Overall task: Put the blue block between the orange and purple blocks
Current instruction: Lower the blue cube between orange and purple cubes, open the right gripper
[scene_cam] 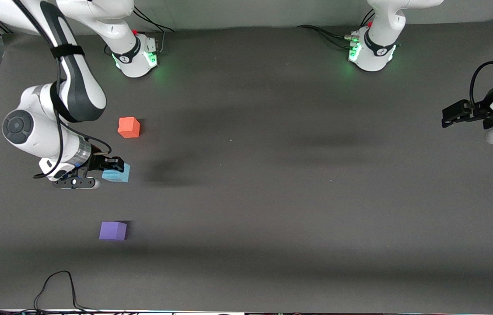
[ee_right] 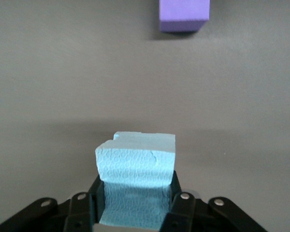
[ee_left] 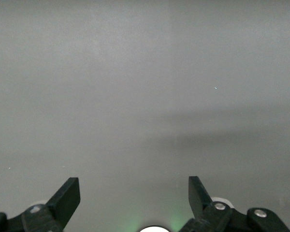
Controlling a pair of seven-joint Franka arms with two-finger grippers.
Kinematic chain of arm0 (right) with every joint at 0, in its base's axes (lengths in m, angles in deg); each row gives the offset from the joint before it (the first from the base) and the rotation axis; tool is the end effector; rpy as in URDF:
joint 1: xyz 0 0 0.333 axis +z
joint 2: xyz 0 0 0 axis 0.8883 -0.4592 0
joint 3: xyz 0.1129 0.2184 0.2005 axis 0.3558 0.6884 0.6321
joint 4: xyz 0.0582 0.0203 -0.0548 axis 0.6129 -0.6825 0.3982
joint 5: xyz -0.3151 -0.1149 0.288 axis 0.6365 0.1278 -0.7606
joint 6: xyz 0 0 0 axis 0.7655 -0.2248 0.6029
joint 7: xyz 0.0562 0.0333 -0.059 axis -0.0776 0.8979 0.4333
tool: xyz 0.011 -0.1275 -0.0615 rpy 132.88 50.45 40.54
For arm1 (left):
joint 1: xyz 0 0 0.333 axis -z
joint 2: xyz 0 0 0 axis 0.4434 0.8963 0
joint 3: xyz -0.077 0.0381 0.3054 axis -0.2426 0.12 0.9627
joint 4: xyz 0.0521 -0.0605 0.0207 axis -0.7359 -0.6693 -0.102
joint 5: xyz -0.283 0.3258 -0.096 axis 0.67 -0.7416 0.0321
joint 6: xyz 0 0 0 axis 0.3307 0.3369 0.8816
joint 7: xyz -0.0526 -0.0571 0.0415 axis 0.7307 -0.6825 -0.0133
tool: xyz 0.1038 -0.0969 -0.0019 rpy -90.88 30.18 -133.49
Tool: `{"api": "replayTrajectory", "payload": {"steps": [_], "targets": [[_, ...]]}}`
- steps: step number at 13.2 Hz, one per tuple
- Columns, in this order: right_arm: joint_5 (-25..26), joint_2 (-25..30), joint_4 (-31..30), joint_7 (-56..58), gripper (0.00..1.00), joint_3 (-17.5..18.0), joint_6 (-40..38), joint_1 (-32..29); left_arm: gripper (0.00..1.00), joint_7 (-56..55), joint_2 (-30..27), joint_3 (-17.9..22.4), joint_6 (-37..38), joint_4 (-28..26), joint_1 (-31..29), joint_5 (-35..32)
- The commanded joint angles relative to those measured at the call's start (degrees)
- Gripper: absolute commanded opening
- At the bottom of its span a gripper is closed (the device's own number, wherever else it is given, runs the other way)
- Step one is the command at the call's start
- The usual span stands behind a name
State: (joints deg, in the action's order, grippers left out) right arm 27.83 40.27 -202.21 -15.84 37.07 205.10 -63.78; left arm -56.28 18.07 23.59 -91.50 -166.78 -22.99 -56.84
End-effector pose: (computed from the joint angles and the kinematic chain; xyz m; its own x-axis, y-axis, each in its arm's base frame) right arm 0.5967 0.0554 0.2545 0.9988 -0.0300 -0.0375 -0.0318 -0.9983 -0.0495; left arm 0.6049 -0.0182 0.5645 0.9924 -0.0675 -0.1033 -0.0691 -0.9975 -0.0115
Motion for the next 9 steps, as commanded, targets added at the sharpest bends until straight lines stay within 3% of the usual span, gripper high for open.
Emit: {"api": "replayTrajectory", "payload": {"steps": [1, 4, 9], "targets": [[-1.4, -1.2, -6.7, 2.4, 0.15, -0.3, 9.0, 0.8, 1.00, 0.6, 0.3, 0.4, 0.4, 0.8, 0.4, 0.5], [-1.4, -4.2, -7.7, 7.0, 0.18, -3.3, 13.3, 0.5, 1.00, 0.5, 0.3, 0.4, 0.4, 0.8, 0.5, 0.5], [-1.4, -7.7, -7.9, 7.2, 0.23, -3.5, 17.0, 0.8, 1.00, 0.5, 0.3, 0.4, 0.2, 0.7, 0.6, 0.5]]}}
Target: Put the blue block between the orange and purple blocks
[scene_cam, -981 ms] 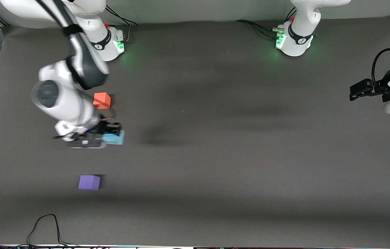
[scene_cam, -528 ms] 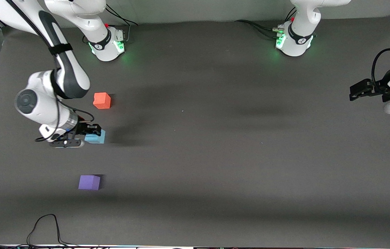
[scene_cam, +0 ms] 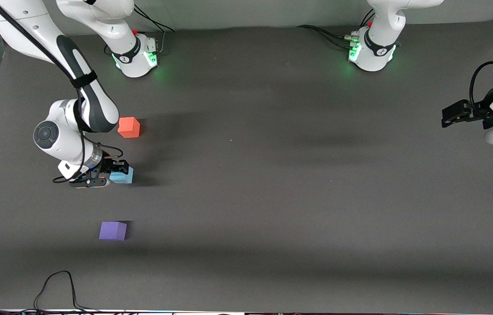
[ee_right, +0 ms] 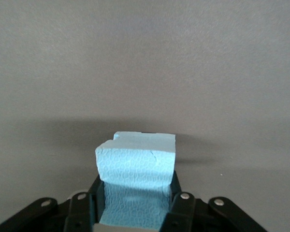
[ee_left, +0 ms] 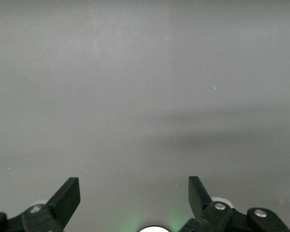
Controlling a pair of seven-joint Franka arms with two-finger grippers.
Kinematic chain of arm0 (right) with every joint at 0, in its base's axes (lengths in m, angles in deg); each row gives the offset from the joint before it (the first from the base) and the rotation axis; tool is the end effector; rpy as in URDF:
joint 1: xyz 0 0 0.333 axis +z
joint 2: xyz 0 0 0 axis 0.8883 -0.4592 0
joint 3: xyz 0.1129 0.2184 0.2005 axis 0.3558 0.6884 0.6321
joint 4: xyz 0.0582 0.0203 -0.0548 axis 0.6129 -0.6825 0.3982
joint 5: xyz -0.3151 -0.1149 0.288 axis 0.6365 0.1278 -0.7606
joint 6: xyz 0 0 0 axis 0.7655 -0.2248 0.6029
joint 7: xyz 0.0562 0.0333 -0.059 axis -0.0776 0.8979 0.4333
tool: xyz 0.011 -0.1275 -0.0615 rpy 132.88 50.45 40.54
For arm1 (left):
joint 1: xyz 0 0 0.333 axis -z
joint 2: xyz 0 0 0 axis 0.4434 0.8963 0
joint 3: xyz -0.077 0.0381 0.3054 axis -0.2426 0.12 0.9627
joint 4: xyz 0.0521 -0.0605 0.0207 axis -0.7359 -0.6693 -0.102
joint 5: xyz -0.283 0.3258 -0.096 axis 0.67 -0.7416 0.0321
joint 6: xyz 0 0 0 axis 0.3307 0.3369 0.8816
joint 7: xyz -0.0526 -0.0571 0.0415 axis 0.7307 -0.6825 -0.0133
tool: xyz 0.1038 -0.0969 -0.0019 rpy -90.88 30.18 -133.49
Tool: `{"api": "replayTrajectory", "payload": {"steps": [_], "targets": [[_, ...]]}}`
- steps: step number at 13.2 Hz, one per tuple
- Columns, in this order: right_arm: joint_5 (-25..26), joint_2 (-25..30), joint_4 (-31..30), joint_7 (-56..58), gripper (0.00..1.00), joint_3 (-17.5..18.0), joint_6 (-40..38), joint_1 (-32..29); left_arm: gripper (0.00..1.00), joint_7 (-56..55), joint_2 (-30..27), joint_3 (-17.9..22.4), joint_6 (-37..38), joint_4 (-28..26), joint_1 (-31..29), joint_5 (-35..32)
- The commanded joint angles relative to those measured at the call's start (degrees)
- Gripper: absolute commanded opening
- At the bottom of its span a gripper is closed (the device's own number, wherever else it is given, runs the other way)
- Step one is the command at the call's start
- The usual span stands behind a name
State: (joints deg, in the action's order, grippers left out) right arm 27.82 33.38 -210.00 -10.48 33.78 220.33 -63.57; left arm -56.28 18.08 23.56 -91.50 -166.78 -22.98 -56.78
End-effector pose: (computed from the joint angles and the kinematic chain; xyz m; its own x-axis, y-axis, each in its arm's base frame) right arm 0.5639 0.0211 0.1480 0.9997 0.0009 -0.0238 0.0000 -0.9992 -0.0395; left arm 0.6050 -0.0187 0.5644 0.9923 -0.0683 -0.1034 -0.0697 -0.9975 -0.0104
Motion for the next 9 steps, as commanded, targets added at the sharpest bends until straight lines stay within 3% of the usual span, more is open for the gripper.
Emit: {"api": "replayTrajectory", "payload": {"steps": [1, 2, 3, 5, 9], "targets": [[-1.4, -0.9, -0.1, 1.8, 0.24, -0.2, 1.9, 0.5, 1.00, 0.5, 0.3, 0.4, 0.2, 0.7, 0.5, 0.5], [-1.4, -0.9, -0.1, 1.9, 0.34, -0.2, 2.0, 0.5, 1.00, 0.5, 0.3, 0.4, 0.2, 0.8, 0.5, 0.5], [-1.4, -0.9, -0.1, 1.8, 0.97, -0.2, 2.0, 0.5, 1.00, 0.5, 0.3, 0.4, 0.2, 0.8, 0.5, 0.5], [-1.4, 0.4, -0.1, 1.8, 1.00, -0.3, 1.1, 0.5, 1.00, 0.5, 0.3, 0.4, 0.1, 0.7, 0.5, 0.5], [-1.4, 11.1, 1.3, 1.1, 1.00, -1.8, -7.4, 0.4, 1.00, 0.4, 0.3, 0.4, 0.1, 0.8, 0.5, 0.5]]}}
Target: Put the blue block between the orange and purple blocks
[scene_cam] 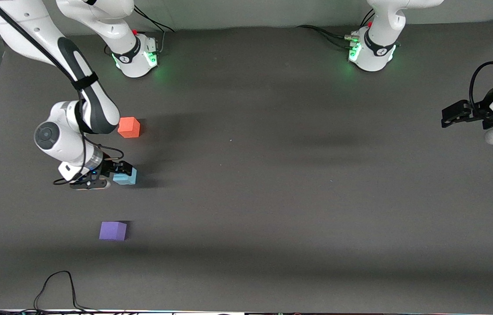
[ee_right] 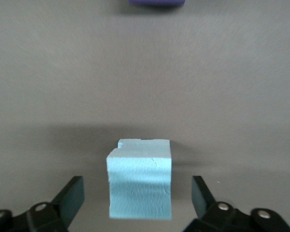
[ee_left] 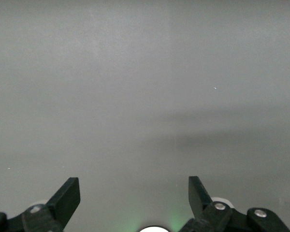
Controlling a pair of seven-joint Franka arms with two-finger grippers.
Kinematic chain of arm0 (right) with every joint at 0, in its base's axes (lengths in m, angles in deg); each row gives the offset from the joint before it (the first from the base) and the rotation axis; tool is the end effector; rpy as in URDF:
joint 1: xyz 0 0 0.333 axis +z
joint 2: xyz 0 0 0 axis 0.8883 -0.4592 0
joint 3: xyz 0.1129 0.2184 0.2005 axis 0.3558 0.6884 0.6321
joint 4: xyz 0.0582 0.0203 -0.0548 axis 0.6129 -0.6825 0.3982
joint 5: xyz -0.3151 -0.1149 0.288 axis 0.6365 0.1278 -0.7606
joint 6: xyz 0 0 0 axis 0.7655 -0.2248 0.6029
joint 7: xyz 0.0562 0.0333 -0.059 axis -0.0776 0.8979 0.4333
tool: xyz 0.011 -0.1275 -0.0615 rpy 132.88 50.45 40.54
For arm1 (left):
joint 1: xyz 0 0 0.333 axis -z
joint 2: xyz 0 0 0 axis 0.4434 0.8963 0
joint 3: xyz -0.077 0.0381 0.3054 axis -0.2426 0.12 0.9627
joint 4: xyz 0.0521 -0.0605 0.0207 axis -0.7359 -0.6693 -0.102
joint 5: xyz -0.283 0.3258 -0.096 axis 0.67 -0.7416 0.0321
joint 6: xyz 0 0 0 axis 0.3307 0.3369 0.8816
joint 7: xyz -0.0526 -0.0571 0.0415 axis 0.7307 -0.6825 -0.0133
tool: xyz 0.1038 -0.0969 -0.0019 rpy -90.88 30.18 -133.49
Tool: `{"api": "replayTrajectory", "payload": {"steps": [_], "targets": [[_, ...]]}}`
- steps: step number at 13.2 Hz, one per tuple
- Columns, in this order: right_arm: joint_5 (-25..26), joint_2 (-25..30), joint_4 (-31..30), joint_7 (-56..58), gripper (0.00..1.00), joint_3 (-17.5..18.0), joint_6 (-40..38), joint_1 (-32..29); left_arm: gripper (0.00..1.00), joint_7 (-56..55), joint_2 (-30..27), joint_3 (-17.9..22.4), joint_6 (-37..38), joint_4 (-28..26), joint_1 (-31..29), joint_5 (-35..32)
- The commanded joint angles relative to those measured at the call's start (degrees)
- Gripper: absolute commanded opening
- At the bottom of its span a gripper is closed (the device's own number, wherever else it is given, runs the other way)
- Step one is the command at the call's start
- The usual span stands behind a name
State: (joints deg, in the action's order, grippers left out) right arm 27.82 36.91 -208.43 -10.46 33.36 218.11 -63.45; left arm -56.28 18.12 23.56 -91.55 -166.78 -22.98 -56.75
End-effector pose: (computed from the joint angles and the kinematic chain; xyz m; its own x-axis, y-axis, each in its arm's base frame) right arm 0.5808 0.0182 0.1910 0.9996 -0.0025 0.0264 -0.0016 -0.9993 -0.0377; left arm 0.6053 -0.0188 0.5640 0.9923 -0.0683 -0.1032 -0.0697 -0.9975 -0.0099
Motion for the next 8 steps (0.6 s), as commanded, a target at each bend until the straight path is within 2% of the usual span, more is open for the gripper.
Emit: {"api": "replayTrajectory", "payload": {"steps": [1, 4, 8], "targets": [[-1.4, 10.4, 0.6, 1.0, 1.00, -2.0, -7.9, 0.3, 1.00, 0.4, 0.3, 0.4, 0.2, 0.8, 0.5, 0.5], [-1.4, 16.7, 6.8, 1.1, 1.00, -3.8, -17.9, 0.4, 1.00, 0.4, 0.2, 0.4, 0.2, 0.8, 0.5, 0.5], [-1.3, 18.7, 21.6, 1.2, 1.00, -4.9, -39.8, 0.4, 1.00, 0.4, 0.2, 0.4, 0.2, 0.8, 0.4, 0.5]]}}
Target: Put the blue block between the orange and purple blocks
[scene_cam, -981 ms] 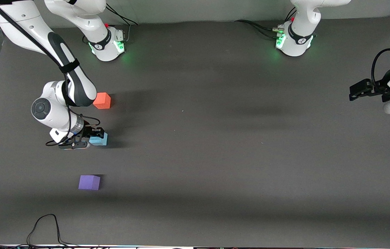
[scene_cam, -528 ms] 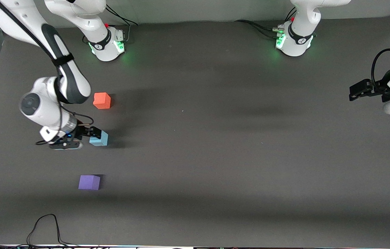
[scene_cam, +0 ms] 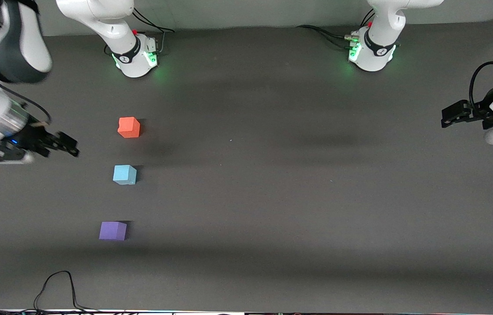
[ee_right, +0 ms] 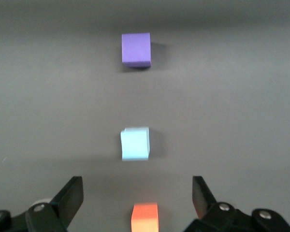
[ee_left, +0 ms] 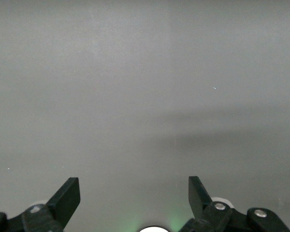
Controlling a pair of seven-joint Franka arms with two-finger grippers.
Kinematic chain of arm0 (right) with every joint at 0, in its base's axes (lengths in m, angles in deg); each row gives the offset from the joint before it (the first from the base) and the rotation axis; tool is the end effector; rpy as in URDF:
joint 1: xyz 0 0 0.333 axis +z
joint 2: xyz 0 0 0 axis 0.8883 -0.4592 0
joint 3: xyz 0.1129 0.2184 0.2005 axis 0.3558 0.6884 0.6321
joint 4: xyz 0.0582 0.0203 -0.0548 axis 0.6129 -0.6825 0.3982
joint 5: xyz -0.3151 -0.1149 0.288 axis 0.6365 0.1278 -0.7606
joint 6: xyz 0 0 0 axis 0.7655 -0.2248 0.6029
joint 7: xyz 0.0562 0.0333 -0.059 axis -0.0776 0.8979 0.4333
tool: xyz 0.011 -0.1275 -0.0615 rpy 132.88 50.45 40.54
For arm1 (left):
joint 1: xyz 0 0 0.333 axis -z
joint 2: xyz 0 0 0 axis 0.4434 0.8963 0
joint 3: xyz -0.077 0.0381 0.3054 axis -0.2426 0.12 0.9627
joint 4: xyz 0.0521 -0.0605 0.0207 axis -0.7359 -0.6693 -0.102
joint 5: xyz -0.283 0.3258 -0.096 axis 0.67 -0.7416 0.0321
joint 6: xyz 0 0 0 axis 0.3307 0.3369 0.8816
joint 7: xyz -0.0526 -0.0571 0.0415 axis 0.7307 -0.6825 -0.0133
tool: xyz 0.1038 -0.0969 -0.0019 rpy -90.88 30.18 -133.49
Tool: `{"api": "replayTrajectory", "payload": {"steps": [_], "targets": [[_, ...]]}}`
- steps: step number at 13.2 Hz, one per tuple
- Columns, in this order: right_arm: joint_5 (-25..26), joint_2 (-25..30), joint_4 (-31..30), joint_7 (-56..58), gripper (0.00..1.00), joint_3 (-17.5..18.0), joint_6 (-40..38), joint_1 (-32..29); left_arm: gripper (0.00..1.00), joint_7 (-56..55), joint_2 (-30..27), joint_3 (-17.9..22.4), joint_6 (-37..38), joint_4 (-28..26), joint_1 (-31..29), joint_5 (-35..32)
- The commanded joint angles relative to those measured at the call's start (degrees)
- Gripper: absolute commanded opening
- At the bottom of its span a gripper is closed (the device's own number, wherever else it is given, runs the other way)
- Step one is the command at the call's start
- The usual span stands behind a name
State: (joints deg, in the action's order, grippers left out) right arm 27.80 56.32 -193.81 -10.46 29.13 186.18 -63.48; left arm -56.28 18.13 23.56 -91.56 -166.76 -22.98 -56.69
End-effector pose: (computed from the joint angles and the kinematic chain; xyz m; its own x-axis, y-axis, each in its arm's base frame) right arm 0.5867 -0.0225 0.4661 0.9964 -0.0559 0.0633 -0.0530 -0.9976 -0.0456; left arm 0.6053 -0.0190 0.5641 0.9923 -0.0684 -0.1029 -0.0697 -0.9975 -0.0089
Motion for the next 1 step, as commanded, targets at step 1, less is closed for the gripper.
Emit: {"api": "replayTrajectory", "payload": {"steps": [1], "targets": [[-1.3, 0.6, 8.4, 1.2, 1.00, -0.7, -10.3, 0.4, 1.00, 0.4, 0.2, 0.4, 0.2, 0.7, 0.4, 0.5]]}}
